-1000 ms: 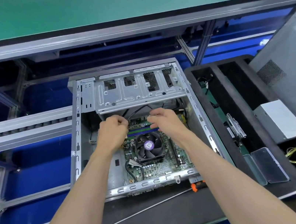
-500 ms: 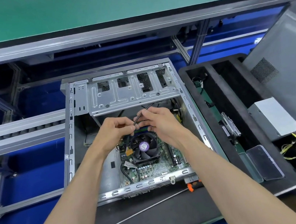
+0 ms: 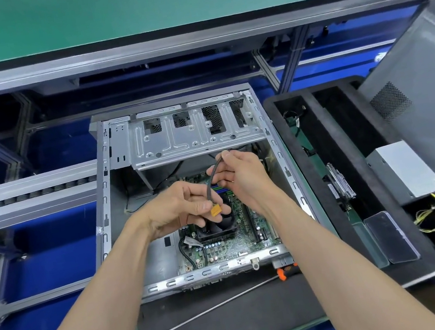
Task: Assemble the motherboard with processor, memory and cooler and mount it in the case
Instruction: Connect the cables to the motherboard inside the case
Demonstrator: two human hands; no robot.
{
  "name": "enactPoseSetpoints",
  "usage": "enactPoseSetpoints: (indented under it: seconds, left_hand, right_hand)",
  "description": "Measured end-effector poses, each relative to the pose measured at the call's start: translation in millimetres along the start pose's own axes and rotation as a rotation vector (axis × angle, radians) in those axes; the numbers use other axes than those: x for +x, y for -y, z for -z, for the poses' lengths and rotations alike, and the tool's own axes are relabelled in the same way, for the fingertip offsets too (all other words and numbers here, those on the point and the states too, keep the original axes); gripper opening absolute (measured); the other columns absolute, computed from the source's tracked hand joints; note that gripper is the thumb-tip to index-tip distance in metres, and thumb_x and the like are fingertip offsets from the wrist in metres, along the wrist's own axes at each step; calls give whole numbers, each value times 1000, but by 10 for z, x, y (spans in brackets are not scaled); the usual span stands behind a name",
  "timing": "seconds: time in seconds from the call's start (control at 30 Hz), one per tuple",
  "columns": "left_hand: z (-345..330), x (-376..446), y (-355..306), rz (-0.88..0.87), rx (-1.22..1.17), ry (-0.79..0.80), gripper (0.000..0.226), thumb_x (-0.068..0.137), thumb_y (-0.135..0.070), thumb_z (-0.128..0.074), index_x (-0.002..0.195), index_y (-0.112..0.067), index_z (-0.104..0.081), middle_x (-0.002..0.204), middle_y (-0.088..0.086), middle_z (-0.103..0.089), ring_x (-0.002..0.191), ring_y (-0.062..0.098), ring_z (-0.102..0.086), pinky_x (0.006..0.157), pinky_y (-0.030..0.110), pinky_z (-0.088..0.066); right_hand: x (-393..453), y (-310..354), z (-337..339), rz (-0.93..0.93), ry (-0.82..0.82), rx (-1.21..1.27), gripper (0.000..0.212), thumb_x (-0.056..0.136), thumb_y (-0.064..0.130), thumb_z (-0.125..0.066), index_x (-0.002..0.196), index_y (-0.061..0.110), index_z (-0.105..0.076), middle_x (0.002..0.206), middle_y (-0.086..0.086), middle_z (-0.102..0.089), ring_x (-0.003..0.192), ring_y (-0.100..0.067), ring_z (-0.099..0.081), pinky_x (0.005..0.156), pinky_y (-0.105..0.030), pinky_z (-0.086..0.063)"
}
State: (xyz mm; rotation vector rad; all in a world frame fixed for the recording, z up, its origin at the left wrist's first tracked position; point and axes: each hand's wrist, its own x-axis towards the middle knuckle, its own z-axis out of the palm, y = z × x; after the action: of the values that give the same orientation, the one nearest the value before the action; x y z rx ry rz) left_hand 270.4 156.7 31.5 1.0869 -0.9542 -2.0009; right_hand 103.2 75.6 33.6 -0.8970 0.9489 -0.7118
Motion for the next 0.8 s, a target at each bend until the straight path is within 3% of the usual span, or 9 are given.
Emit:
enactPoseSetpoints:
  seconds: [0.17,0.27,0.33,0.57,0.8]
  left_hand:
    - [-44,101,6,-59,-132,-109,16,82,-11,-77,96,-4,-75,103,27,-71,76,20,-74,64,21,-59]
    - [-74,193,-12,-116,-175,-266,15,83,-9,-70,96,-3,-72,97,22,-72,75,17,-73,64,19,-60]
    - [-89,253,-24,-117,-237,-299,17,82,-9,-70,97,-2,-71,98,22,-73,79,18,-74,66,20,-60]
    - [-95,406,-105,-142,-393,-364,9,78,-15,-71,74,-9,-77,80,13,-74,71,10,-74,57,13,-56]
    - [-117,450,-106,-136,-467,-401,17,78,-25,-74,78,-9,-80,75,10,-75,57,5,-71,41,11,-48]
  right_hand:
    - [-30,6,63,-27,-97,-120,26,106,22,-45,97,5,-63,70,-7,-71,55,-15,-61,54,-26,-43]
    - [-81,-43,81,5,-151,-418,27,102,25,-50,86,10,-66,64,-5,-69,51,-16,-57,57,-30,-43]
    - [-106,-66,53,41,-175,-482,28,99,24,-53,78,13,-67,61,-2,-66,48,-15,-55,55,-29,-44]
    - [-131,20,60,9,-124,-265,20,94,9,-52,85,5,-70,67,-6,-67,51,-17,-52,46,-24,-36]
    - [-109,45,64,52,-52,-117,12,91,7,-58,84,5,-69,68,-9,-65,53,-16,-51,49,-25,-37]
